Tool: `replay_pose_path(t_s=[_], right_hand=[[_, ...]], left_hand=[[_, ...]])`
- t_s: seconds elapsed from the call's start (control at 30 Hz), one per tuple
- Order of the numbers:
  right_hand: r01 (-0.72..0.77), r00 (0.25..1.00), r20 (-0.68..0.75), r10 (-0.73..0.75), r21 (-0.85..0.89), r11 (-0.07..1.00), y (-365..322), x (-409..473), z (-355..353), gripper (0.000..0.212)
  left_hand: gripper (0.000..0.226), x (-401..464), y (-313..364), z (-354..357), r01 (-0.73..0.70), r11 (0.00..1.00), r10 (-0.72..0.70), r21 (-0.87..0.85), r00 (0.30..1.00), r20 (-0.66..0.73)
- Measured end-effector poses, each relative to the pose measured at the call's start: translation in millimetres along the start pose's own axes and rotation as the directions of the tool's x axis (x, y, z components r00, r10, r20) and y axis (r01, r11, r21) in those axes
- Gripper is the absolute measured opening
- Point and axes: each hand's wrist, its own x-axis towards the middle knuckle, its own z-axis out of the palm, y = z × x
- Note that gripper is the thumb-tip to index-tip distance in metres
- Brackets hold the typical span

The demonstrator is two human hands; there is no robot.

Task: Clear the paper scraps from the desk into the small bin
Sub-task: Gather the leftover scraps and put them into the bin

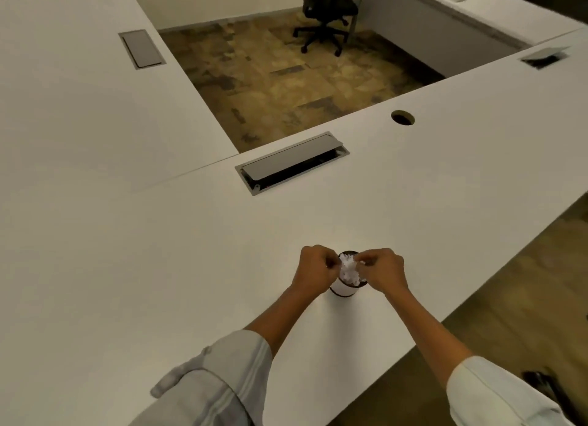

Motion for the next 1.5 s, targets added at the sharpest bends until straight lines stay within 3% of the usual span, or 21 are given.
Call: replay_pose_path(t_s=[0.2, 0.3, 0.43, 0.57, 0.77, 1.0, 1.2, 1.33, 1.5], right_hand=[[-0.027, 0.988, 0.148, 0.035, -0.06, 0.998, 10.6, 16.3, -8.9, 0.038], [0.012, 0.992, 0.123, -0.002, -0.076, 0.997, 15.4, 18.9, -13.5, 0.035], [0.047, 0.997, 0.068, -0.042, -0.075, 0.996, 16.7, 19.6, -20.5, 0.04], [0.2, 0.98, 0.012, -0.2, -0.065, 0.978, 1.3, 11.3, -15.8, 0.029], [0.37, 0.895, 0.254, -0.366, 0.032, 0.928, -36.7, -17.4, 43.0, 0.023], [0.5, 0.717, 0.595, -0.364, -0.074, 0.863, -60.7, -60.5, 145.5, 0.054], [0.575, 0.538, 0.817, -0.209, -0.174, 0.799, -59.6, -109.2, 208.4, 0.086], [0.584, 0.514, 0.831, -0.213, -0.158, 0.796, -57.6, -142.3, 237.7, 0.095], [0.622, 0.5, 0.798, -0.337, -0.06, 0.781, -72.3, -165.9, 268.9, 0.069]], left_hand=[[0.01, 24.8, 9.3, 38.7, 0.076, 0.997, -0.077, 0.023, 0.997, 0.024], [0.025, 26.7, 3.0, 40.1, 0.061, 0.996, -0.065, 0.063, 0.996, 0.059], [0.046, 23.4, -8.5, 26.1, -0.055, 0.997, 0.051, 0.055, 0.996, 0.071], [0.063, 5.6, -29.9, -6.4, -0.105, 0.985, 0.101, 0.137, 0.994, 0.032], [0.065, -62.6, -88.0, -68.4, 0.162, 0.918, -0.225, 0.362, 0.965, 0.138], [0.092, -185.2, -168.5, -125.6, 0.409, 0.767, -0.469, 0.494, 0.883, -0.004], [0.127, -275.9, -195.7, -142.9, 0.658, 0.615, -0.646, 0.434, 0.736, -0.2], [0.144, -310.1, -200.7, -138.7, 0.819, 0.508, -0.767, 0.267, 0.571, -0.291], [0.136, -310.8, -200.9, -127.3, 0.807, 0.576, -0.77, 0.125, 0.588, -0.246]])
